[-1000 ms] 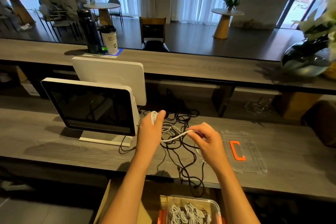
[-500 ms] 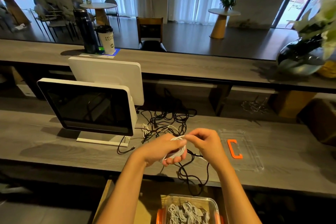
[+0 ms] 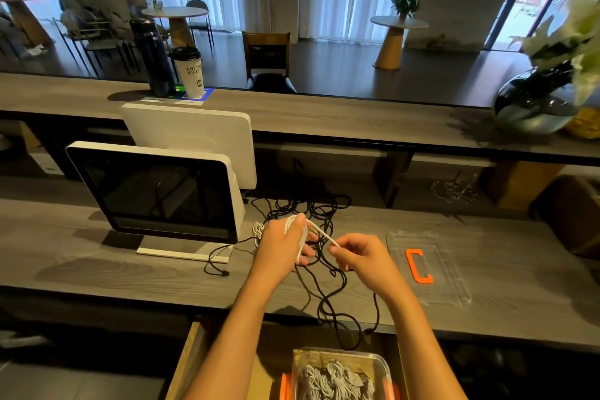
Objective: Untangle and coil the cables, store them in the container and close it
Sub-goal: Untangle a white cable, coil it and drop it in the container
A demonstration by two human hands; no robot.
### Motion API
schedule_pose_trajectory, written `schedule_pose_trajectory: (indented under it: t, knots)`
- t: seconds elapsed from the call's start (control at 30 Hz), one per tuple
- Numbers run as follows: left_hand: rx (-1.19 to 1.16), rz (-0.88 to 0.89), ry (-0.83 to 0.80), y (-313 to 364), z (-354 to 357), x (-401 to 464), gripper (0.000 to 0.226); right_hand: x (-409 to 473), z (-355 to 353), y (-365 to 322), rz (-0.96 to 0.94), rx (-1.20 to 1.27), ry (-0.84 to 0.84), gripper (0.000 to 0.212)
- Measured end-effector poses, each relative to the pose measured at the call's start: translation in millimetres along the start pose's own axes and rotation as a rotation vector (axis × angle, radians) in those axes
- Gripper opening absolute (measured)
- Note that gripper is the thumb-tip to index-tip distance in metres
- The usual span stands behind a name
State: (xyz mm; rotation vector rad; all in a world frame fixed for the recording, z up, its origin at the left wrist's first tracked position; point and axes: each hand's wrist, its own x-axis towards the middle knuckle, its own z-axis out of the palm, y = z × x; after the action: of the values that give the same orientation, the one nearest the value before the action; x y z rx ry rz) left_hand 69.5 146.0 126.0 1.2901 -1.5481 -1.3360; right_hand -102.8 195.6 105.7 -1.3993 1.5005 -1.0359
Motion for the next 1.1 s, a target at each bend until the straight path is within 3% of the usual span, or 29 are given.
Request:
schedule_pose_trajectory:
  t: [0.13,0.27,0.4,0.5,0.67,0.77,0.83,0.93,1.1]
  knots:
    - [-0.496,-0.045,0.221,3,-12,5,0.043,0,-4,16,0.027,-0.238,0.108,0.014]
    - [-0.972,-0.119,0.230,3,-29,13,0.046,-11,-12,21,-0.028,0.069,0.252,0.017]
    - [-1.250,-0.199,0.190,3,-30,12,0.047,-13,-13,14,-0.083,0.185,0.187,0.026]
    - [-1.357,-0.200,0.237,4,-32,14,0.045,-11,-10,13,-0.093,0.178,0.115,0.022]
    - [-1.180,-0.117,0.263,2,-32,19,0.037,-10,-4,8,-0.029,0.056,-0.116,0.024]
    - [-1.039,-0.040,0.251,7,-19,12,0.028,-10,5,-8,-0.011,0.032,-0.195,0.057]
    - [-0.911,0.009,0.250,12,-5,3,0.026,-9,15,-20,0.011,0.116,-0.170,0.068]
    - [-0.699,0.110,0.294,16,18,-9,0.030,-4,34,-39,0.044,0.297,-0.081,0.054]
    - [-0.437,0.237,0.376,12,44,-13,0.035,4,64,-53,0.146,0.284,0.213,0.037]
